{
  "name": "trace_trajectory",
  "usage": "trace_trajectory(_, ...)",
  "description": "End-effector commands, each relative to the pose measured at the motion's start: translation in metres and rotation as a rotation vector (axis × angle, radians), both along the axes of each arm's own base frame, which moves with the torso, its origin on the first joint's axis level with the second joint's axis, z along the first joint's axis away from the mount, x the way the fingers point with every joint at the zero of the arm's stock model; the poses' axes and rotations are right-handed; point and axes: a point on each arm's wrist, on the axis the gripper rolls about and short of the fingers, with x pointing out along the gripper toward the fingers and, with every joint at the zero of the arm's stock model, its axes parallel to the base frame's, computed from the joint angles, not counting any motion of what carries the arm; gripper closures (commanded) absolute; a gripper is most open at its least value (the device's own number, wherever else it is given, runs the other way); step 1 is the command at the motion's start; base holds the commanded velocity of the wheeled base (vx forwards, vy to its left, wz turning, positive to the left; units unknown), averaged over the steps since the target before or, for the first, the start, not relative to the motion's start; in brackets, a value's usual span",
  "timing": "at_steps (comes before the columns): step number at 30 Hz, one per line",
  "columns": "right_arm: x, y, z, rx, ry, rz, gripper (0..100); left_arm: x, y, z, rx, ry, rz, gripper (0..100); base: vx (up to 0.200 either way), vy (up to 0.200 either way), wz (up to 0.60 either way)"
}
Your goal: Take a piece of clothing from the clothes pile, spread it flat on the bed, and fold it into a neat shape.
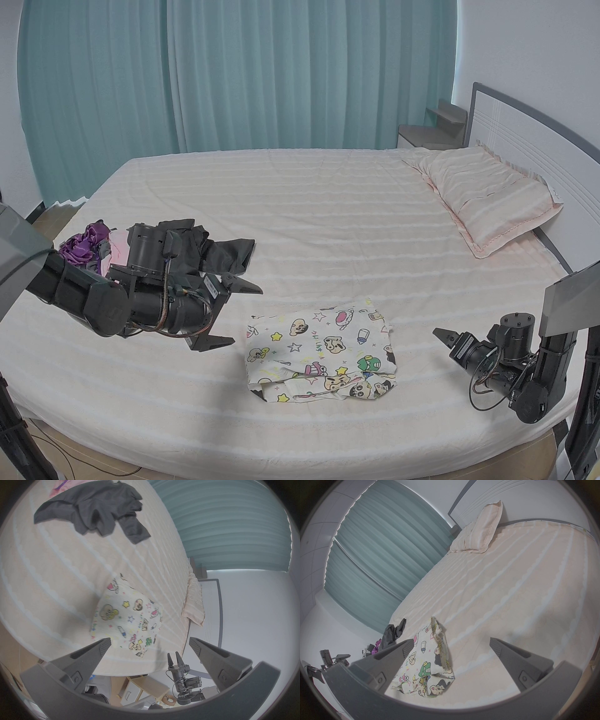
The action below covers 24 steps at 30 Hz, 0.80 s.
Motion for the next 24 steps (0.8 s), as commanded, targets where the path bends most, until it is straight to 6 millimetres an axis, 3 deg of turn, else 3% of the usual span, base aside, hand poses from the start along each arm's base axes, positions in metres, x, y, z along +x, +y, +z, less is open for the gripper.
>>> trace_trajectory(1,0.003,0.001,-0.005,0.000,0.005,0.004,0,-0.002,0.015,-0.019,-0.010,0.053,0.020,0,0.000,0.200,0.00)
trace_trajectory(8,0.011,0.009,-0.019,-0.005,0.022,0.026,0,0.001,0.026,-0.038,-0.033,0.015,0.032,0,0.000,0.200,0.00)
trace_trajectory(13,0.024,0.016,-0.036,-0.008,0.032,0.042,0,0.006,0.024,-0.057,-0.044,-0.006,0.027,0,0.000,0.000,0.00)
trace_trajectory(24,0.031,0.020,-0.055,-0.033,0.053,0.057,0,0.004,0.020,-0.067,-0.050,-0.069,0.016,0,0.000,0.000,0.00)
